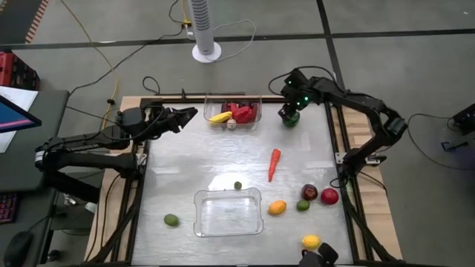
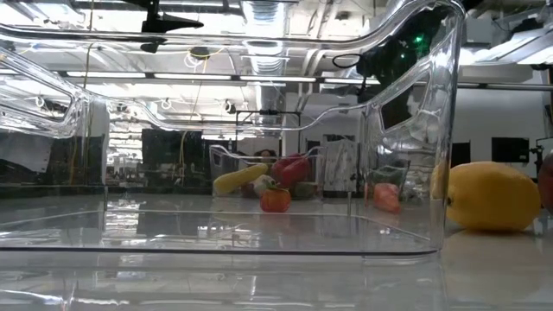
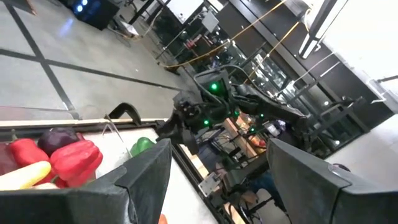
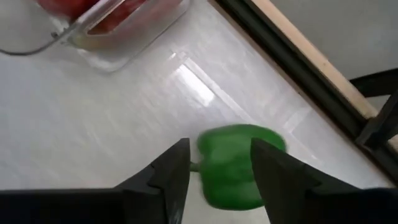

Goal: Sort produce into baskets
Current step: Put the green bell pepper into the top transparent bin

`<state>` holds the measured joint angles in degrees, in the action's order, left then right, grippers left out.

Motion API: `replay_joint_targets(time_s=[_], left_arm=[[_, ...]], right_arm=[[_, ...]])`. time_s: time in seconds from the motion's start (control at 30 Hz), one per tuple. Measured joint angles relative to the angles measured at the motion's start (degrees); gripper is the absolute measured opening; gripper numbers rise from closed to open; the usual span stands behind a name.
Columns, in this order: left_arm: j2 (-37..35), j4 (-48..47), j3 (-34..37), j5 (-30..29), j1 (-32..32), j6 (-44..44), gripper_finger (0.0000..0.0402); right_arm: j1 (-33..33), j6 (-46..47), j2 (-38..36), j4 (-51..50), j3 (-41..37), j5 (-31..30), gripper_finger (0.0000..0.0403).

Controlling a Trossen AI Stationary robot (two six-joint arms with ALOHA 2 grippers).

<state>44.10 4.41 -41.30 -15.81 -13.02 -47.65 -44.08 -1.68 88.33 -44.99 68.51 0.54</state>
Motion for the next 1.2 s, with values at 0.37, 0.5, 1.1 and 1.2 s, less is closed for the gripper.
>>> replay_joint_targets(time_s=[0.37,0.5,1.1,1.2], left_arm=[[0.00,-0.26,0.00,0.50,0.00,-0.14,0.0251],[0.00,-0.40,0.00,0.50,0.00,-0.14,0.0251],[0.00,-1.04,0.00,1.88,0.00,-1.64,0.0251],[0.00,-1.01,0.00,1.15,0.00,-0.99,0.0251]], right_arm=[[-2.60,-6.40,1.25,-1.76,0.07,2.36,0.0366],[-3.38,-7.83,4.62,-3.04,0.07,2.52,0.0390],[-2.30,-11.01,13.37,-3.61,0.18,-0.38,0.0361],[-2.19,-10.86,10.98,-3.49,-0.22,-0.42,0.0344]])
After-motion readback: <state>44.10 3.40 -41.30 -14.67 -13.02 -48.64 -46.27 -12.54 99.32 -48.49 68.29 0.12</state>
